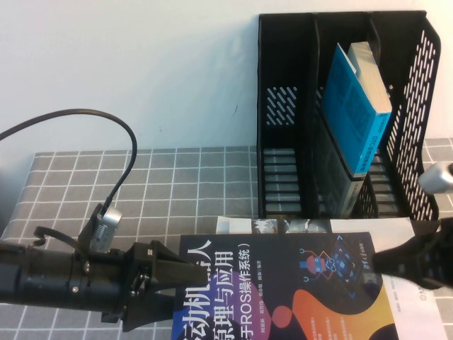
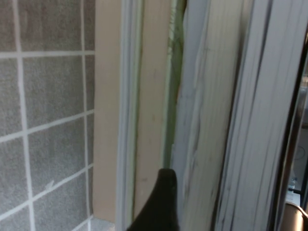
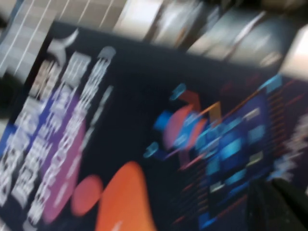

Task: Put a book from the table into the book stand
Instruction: Push book with right arm

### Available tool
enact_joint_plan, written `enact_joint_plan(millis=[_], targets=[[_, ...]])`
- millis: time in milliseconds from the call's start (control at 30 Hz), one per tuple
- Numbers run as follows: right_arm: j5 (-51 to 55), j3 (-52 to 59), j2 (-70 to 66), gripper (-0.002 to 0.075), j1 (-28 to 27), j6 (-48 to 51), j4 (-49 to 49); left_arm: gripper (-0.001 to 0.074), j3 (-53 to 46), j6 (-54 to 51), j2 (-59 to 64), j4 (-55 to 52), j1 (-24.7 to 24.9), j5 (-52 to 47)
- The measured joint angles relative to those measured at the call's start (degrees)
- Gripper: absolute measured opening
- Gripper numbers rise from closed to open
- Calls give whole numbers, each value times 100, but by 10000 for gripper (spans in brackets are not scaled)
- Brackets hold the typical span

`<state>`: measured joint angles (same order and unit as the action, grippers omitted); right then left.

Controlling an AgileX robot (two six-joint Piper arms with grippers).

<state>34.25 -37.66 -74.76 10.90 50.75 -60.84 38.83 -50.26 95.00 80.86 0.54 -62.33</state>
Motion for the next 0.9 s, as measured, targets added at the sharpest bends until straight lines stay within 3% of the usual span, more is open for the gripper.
enact_joint_plan(millis=[200, 367, 700, 900], targets=[[96, -13, 129, -3, -642, -309, 564, 671, 0, -39, 0, 27, 0, -37], [710, -13, -146, -3, -740, -567, 1105, 667, 0, -148, 0, 111, 0, -37], [1104, -104, -891, -3, -49, 5, 178, 667, 0, -275, 0, 219, -13, -7], [1059, -104, -999, -3, 3, 283, -98, 635, 0, -275, 0, 90, -13, 72]])
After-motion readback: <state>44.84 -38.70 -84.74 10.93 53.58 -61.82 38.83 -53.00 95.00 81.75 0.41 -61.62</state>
